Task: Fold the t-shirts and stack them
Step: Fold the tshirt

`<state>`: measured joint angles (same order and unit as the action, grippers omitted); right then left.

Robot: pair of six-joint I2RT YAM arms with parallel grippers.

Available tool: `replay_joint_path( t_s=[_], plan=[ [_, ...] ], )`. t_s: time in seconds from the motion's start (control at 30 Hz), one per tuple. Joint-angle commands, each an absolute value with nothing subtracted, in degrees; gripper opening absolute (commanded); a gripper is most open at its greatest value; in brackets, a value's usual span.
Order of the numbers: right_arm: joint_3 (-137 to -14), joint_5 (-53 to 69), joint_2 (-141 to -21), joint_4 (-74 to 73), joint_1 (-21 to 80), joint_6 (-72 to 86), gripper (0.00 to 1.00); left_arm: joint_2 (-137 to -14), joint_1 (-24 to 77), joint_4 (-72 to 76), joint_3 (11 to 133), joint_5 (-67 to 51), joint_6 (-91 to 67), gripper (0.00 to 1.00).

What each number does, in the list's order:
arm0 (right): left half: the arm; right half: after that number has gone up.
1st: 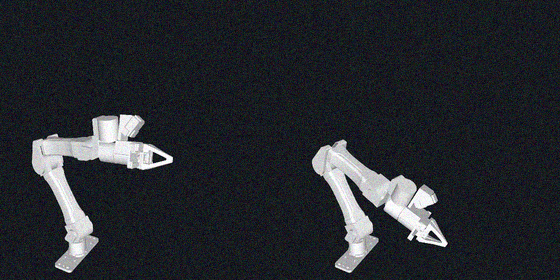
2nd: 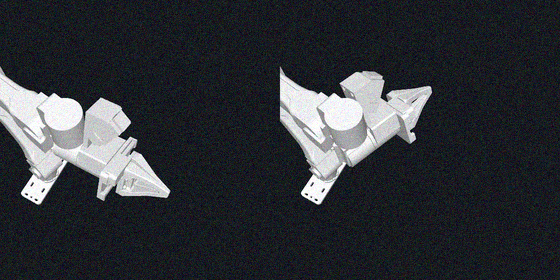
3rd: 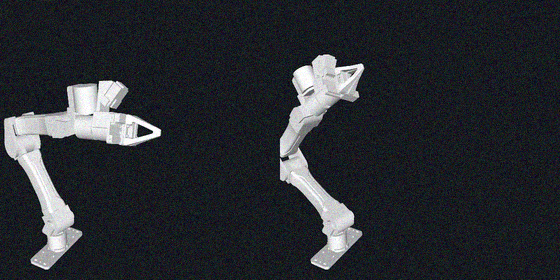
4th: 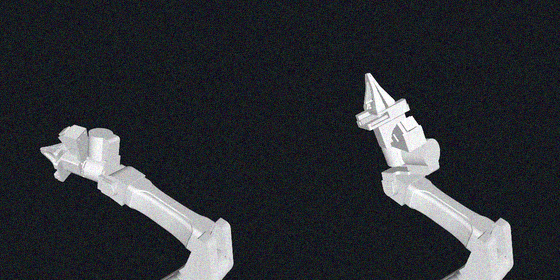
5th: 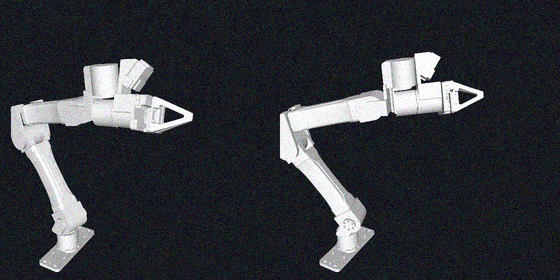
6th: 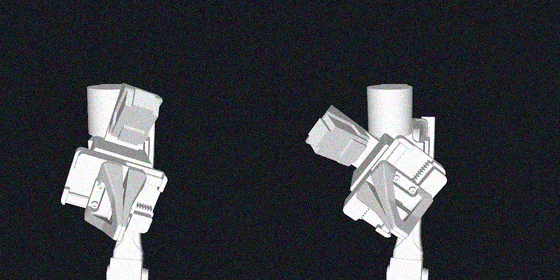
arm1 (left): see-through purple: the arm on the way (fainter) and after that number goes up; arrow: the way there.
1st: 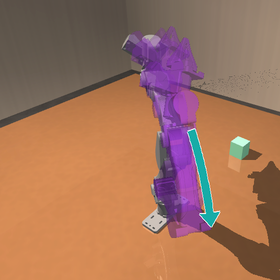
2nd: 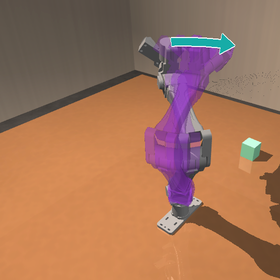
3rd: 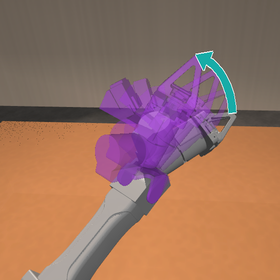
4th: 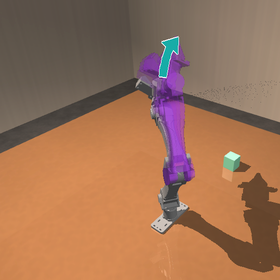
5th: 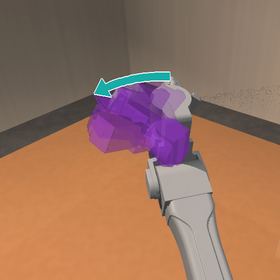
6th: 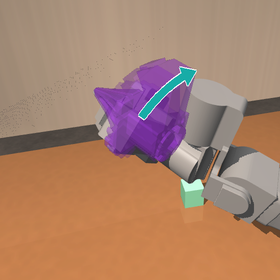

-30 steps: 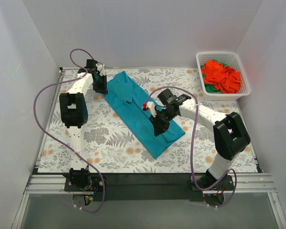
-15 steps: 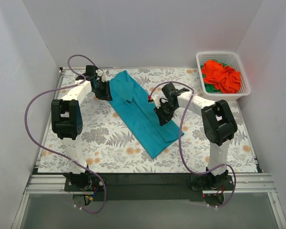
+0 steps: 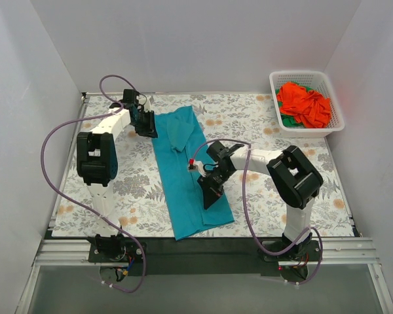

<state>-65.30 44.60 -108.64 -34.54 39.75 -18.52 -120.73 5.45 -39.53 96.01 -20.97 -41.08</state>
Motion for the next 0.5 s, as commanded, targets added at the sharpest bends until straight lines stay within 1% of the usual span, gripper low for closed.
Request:
replay_joint_path(
  t_s=[0.0,0.07,0.1,0.17,0.2,0.23,0.33,0.47],
  plan=[
    [-69.14,63.01,-103.81,-36.82,40.61,-17.58,0.13,-120.94,6.68,-41.48,98.70,-21.44,-40.34,0.18],
    [-72.49,63.72,-103.54,-37.88,38.86,-17.14,0.14,-121.03,6.85,-41.22,98.61,-22.49,-40.25,0.18],
    [-76.43,63.98,-104.06,-37.53,36.06,-15.75,0.14,-121.03,6.86,-40.96,98.53,-23.02,-40.34,0.18],
    [-81.10,61.71,-105.81,-37.18,32.89,-14.42,0.15,-121.11,7.20,-40.61,98.70,-23.73,-40.34,0.18],
    [-83.39,60.05,-108.26,-37.09,30.43,-13.98,0.15,-121.46,7.38,-40.43,98.96,-23.64,-40.34,0.18],
    [-88.28,54.29,-109.59,-36.74,29.45,-12.93,0.15,-121.81,7.56,-40.34,99.23,-23.47,-40.25,0.19],
    [-94.81,46.09,-115.03,-34.11,27.16,-10.39,0.15,-123.39,8.09,-40.52,100.54,-21.54,-40.25,0.20],
    [-107.02,41.40,-122.59,-32.87,26.37,-8.88,0.14,-126.11,8.26,-40.61,103.00,-18.99,-40.78,0.20]
  ],
)
